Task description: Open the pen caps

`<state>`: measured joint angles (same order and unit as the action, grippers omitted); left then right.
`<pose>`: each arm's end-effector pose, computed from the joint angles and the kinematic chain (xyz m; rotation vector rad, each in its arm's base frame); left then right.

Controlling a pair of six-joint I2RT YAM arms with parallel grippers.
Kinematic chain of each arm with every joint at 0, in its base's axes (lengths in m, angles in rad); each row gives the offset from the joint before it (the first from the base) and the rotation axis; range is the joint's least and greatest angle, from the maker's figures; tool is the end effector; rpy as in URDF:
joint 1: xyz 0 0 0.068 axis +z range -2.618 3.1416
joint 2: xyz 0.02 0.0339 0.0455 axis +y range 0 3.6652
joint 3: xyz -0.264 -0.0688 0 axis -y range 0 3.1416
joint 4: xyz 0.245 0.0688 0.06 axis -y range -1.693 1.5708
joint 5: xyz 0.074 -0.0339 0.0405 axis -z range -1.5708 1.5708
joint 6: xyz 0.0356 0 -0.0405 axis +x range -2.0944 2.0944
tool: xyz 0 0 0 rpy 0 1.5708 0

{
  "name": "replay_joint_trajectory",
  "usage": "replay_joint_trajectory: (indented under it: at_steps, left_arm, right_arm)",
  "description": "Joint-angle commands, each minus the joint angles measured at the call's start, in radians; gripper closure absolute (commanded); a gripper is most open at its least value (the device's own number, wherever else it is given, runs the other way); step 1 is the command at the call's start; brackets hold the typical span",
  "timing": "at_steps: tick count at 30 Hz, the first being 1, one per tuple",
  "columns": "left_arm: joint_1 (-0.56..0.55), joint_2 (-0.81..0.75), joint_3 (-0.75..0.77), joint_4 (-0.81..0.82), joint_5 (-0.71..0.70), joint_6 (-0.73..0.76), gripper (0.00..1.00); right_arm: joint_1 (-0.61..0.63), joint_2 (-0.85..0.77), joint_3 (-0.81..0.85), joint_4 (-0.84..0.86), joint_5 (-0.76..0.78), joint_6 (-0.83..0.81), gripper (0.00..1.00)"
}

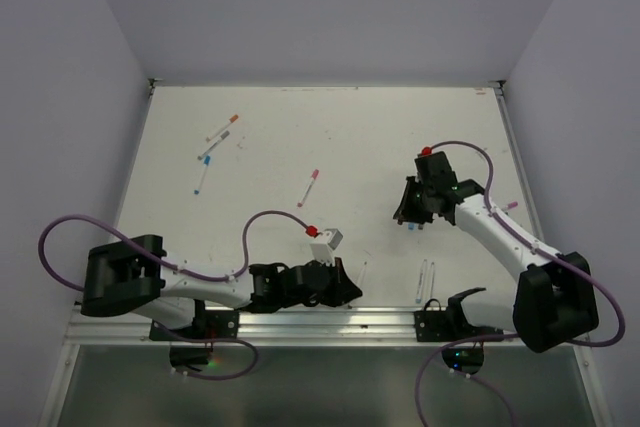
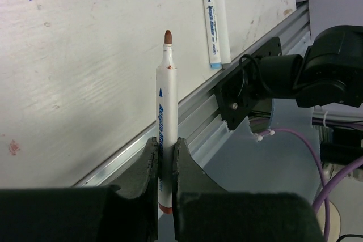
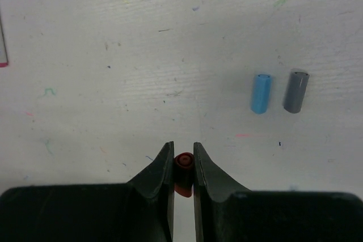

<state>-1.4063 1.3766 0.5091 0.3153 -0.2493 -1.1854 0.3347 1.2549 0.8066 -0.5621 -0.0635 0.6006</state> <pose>0.0522 -0.2606 0.1676 0.0967 2.3800 -1.1963 0.2288 0.0820 0.2195 0.3258 2.6184 0.4171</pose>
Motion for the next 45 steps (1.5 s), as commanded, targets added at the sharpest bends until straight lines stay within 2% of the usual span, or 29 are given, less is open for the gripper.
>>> replay_joint_trajectory:
  at_steps: [1,12,24,27,35,45]
  left_arm:
    - [-0.023,0.039,0.077,0.008,-0.065,0.003,1.00]
    - [-0.052,0.059,0.074,0.010,-0.074,-0.013,1.00]
    - [-0.056,0.045,0.065,-0.001,-0.088,-0.013,1.00]
    - [-0.056,0.045,0.062,0.001,-0.090,-0.016,1.00]
    - [-0.056,0.047,0.066,0.005,-0.084,-0.014,1.00]
    - [-0.056,0.053,0.058,0.008,-0.081,-0.017,1.00]
  right_arm:
    - [0.012,0.001,-0.015,-0.010,0.060,-0.032,1.00]
    - [0.023,0.070,-0.057,0.053,0.136,-0.016,1.00]
    - [0.070,0.169,0.005,0.036,0.238,-0.015,1.00]
    - [0.081,0.190,0.008,0.042,0.252,-0.010,0.95]
    - [0.098,0.259,0.048,0.037,0.307,-0.015,0.91]
    - [0.101,0.302,0.077,0.037,0.332,-0.022,0.82]
